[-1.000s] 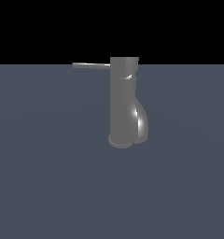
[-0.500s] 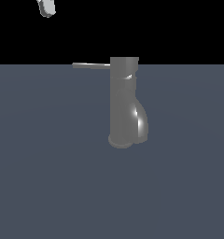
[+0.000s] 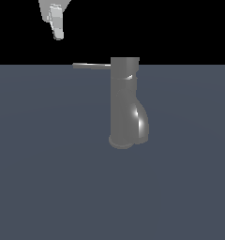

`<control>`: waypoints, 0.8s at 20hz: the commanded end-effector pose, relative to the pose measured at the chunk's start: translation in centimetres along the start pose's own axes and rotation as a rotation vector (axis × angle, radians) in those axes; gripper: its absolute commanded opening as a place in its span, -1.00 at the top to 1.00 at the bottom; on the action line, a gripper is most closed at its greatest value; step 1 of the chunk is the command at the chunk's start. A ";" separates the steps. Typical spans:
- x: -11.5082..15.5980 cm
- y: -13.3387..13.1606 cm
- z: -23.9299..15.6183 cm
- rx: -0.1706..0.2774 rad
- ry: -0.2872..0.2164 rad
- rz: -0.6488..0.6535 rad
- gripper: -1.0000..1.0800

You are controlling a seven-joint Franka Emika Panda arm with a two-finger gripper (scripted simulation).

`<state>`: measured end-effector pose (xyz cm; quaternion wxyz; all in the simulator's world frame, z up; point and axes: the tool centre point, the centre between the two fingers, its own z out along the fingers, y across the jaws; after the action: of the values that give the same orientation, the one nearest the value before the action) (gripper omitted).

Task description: Turn on the faucet by rotating a designated handle.

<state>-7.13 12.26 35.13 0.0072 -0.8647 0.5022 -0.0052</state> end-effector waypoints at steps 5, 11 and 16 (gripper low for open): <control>1.7 -2.5 2.0 -0.004 0.000 0.141 1.00; 3.6 -4.6 3.9 -0.009 0.001 0.273 1.00; 5.2 -5.8 5.3 -0.013 0.002 0.364 1.00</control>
<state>0.03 10.89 30.35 0.0024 -0.7683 0.6400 -0.0014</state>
